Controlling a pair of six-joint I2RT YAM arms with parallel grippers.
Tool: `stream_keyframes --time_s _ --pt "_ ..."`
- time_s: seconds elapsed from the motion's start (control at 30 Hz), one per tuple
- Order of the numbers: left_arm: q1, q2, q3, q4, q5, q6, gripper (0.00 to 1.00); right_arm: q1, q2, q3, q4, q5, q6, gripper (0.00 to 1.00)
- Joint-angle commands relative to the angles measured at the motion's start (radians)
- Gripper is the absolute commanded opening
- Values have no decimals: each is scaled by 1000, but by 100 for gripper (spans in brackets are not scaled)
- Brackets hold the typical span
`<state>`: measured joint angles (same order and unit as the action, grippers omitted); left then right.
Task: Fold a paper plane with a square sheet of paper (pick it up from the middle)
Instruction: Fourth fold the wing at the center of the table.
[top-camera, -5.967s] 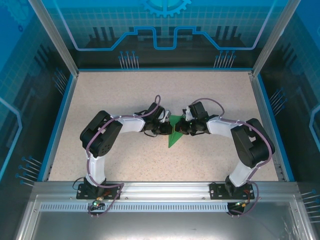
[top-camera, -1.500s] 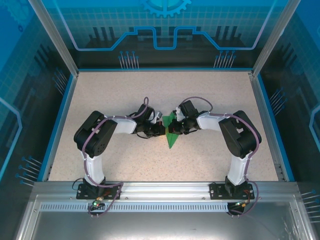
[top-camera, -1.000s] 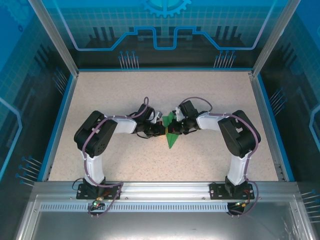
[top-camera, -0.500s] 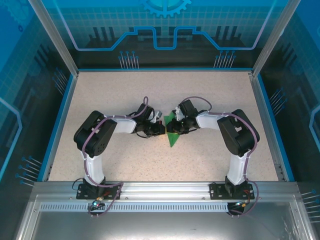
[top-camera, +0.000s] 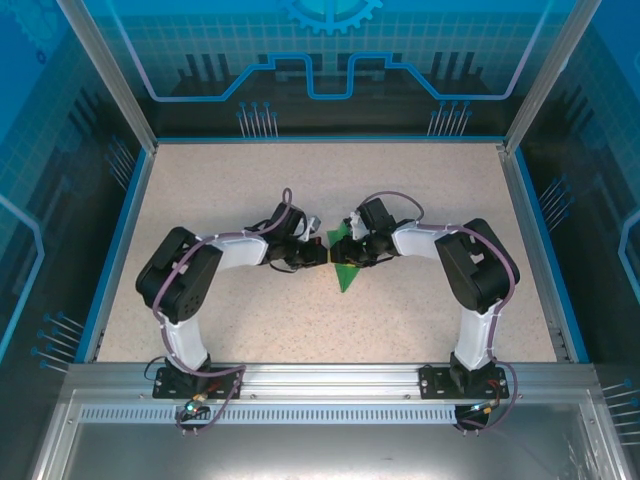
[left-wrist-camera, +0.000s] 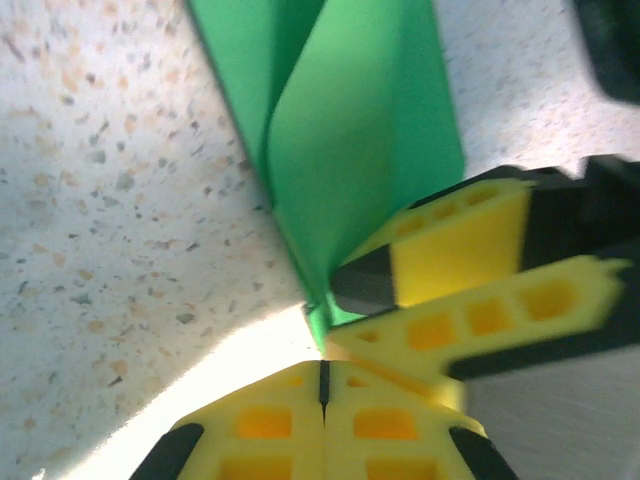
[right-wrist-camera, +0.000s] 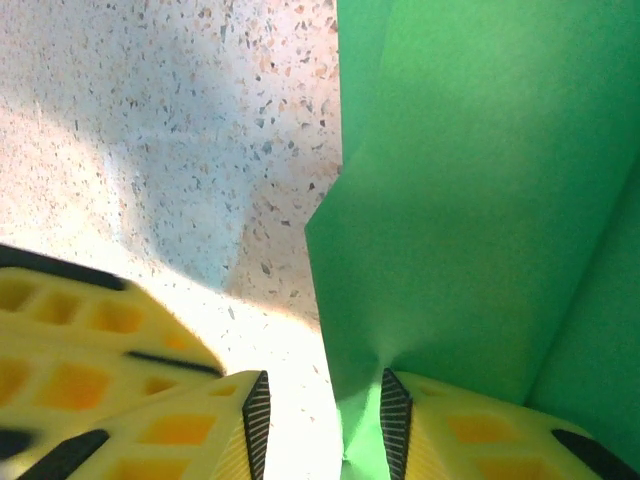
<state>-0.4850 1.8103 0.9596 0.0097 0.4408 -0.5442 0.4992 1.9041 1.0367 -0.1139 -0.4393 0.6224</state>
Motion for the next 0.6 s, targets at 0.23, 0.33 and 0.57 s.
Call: stream_keyframes --time_s 0.23,0.33,0.57 --pt "25 7 178 -106 -20 57 0 15 32 -51 -7 8 -24 31" --pt "24 63 224 -103 25 54 0 14 32 -56 -3 4 -24 28" --pt "14 148 277 -120 97 77 0 9 28 -64 -2 8 -27 16"
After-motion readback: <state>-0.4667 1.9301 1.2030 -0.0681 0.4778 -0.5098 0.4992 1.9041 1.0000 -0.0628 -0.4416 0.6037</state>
